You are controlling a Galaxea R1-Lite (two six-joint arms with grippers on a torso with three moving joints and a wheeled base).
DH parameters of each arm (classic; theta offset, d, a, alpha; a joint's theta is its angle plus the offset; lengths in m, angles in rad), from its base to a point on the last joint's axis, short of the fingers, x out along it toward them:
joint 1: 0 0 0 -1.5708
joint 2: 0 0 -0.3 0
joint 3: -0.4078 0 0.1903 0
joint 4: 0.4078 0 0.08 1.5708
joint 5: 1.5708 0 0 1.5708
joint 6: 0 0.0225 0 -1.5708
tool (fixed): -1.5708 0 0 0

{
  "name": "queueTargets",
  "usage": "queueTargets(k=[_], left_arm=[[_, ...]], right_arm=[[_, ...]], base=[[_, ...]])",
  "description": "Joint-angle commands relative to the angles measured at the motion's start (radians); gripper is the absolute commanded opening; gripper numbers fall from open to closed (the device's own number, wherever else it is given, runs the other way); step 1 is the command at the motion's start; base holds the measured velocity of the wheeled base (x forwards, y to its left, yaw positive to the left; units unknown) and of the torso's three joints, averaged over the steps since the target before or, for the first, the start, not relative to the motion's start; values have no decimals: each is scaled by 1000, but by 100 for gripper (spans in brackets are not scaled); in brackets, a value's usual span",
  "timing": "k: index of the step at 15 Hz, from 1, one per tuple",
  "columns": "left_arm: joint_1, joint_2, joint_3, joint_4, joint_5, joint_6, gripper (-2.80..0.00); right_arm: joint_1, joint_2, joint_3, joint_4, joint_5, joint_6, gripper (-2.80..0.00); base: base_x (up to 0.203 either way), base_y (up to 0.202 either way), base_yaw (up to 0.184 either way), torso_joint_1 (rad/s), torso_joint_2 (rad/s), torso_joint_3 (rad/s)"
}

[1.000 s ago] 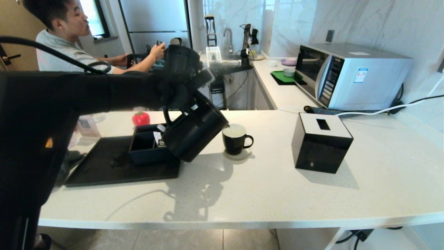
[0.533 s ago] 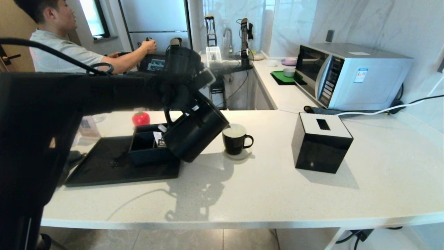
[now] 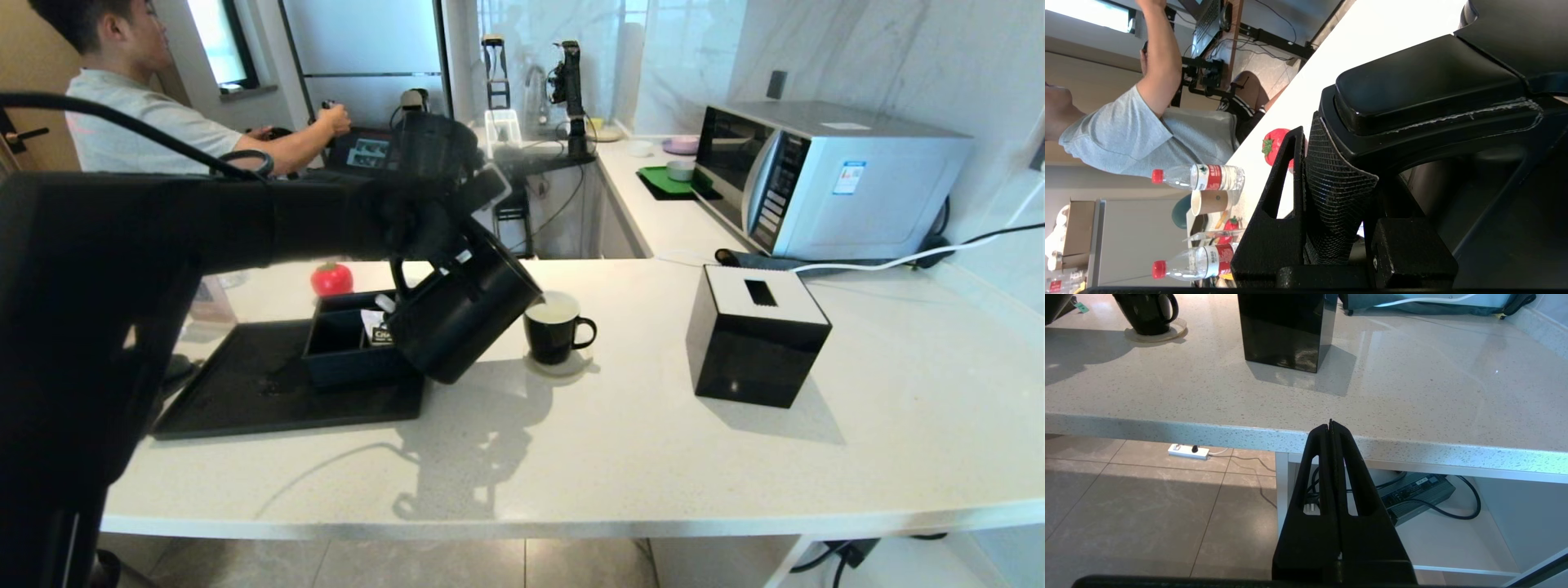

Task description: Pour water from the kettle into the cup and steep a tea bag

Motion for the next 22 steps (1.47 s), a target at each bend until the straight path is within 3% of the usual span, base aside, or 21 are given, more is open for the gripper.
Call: queueTargets(k=[1,5,14,18,22], left_arm=[[-1,1,1,0,5,1,-280],[0,-5,4,-6,4,-10,-280],[0,-31,26,-6,2,-113,-280],[-1,-76,101,-14,-4,-182,-280],[2,-131,207,-106,-4,-249,-280]], right_arm=[[0,1,0,0,1,-1,-280],[0,1,0,0,1,-1,-280],[0,1,0,0,1,-1,-280],[0,1,0,0,1,-1,-280],[0,1,0,0,1,-1,-280]], base=[[0,0,0,0,0,0],[0,0,0,0,0,0],[0,0,0,0,0,0],[0,0,0,0,0,0],[0,0,0,0,0,0]])
